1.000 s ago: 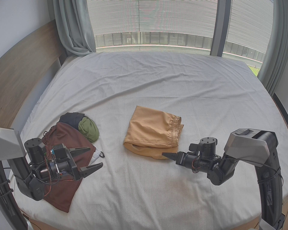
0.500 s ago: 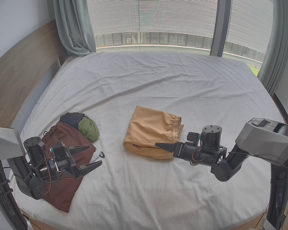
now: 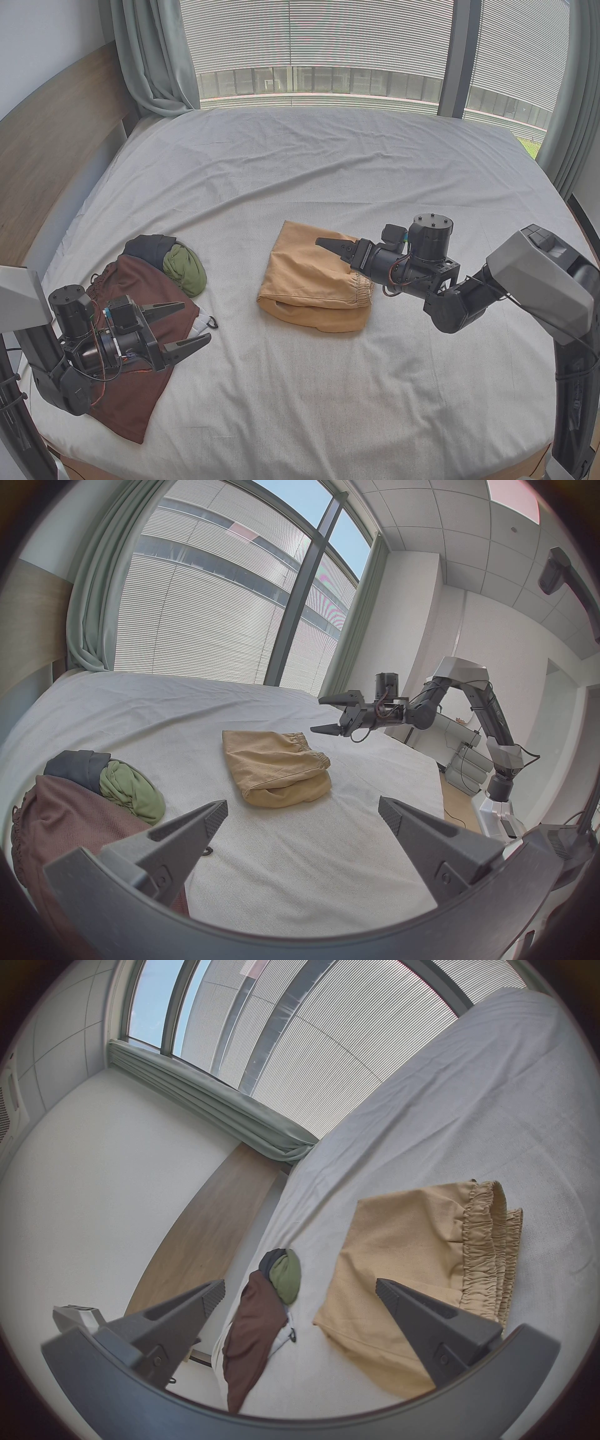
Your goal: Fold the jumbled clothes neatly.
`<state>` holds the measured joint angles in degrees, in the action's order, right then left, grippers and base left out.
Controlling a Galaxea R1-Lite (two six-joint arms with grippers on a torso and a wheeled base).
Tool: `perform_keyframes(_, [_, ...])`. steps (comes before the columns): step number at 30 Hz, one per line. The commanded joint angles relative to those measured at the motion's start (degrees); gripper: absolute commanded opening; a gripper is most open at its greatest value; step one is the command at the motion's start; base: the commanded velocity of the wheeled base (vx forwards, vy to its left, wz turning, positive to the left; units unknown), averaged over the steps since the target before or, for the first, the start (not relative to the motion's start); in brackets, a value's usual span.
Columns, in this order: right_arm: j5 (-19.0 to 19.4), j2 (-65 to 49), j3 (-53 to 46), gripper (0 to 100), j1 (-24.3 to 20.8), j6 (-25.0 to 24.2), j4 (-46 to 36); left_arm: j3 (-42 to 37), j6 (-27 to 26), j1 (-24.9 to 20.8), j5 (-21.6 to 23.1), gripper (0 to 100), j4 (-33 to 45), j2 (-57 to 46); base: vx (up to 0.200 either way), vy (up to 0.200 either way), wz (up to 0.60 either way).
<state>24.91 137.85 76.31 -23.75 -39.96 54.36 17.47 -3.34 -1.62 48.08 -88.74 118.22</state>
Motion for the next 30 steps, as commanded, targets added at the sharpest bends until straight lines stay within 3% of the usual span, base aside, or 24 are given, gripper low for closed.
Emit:
perform_keyframes(1, [-0.03, 6.20, 2.79, 100, 1.07, 0.06, -0.48, 0.11, 0.00, 0.13, 0.00, 100, -0.03, 0.16, 0.000, 0.000, 0.00])
perform_keyframes(8, [-0.21, 9.72, 2.70, 100, 1.25, 2.34, -0.48, 0.11, 0.00, 0.13, 0.00, 100, -0.03, 0.08, 0.000, 0.000, 0.00])
perform_keyframes(30, [-1.53, 10.68, 2.44, 100, 0.90, 2.70, 3.47, 0.02, -0.18, 0.48, 0.08, 100, -0.03, 0.25, 0.000, 0.000, 0.00])
